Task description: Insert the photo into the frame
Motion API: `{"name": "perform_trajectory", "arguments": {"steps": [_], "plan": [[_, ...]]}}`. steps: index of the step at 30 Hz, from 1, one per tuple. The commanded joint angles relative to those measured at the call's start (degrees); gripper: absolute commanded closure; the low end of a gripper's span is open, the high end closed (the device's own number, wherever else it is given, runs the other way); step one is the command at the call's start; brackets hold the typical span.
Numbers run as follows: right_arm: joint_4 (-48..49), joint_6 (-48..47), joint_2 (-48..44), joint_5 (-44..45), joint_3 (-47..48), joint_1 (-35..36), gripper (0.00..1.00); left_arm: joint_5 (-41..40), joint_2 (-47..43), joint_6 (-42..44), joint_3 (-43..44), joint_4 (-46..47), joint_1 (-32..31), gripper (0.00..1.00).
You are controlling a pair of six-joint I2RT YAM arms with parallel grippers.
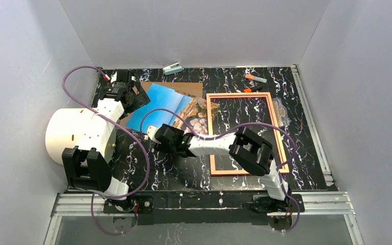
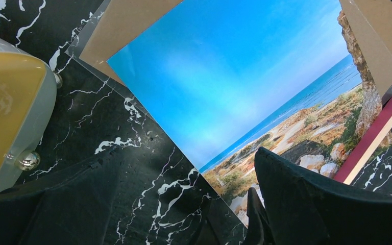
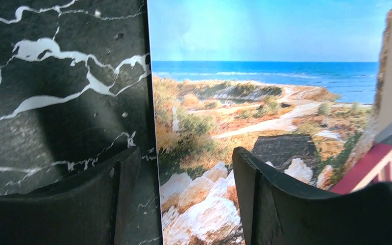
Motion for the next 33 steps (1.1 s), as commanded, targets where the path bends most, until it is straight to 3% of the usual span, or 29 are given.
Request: {"name": "perform_trajectory", "arguments": {"steps": [1,14,26,33], "plan": [[6.2,-6.1,2.9,8.4,-2.3,1.3,0.26,0.7,-1.0,-0.1,2.5,-2.3,0.7,0.01],[16.2,-9.9,2.9,20.3,1.8,1.7,0.54,2.3,-1.2,0.7,4.6,-1.4,2.0,0.02],[14.3,-7.4,6.6,16.3,5.9,-2.6,0.62,3.6,-0.3,0.9,4.9,-1.5,2.5,0.02],[13.1,-5.5,8.1,15.5,7.6,-4.8,0.57,6.3,1.9,0.2,5.2,-1.8,2.5,0.02]]}}
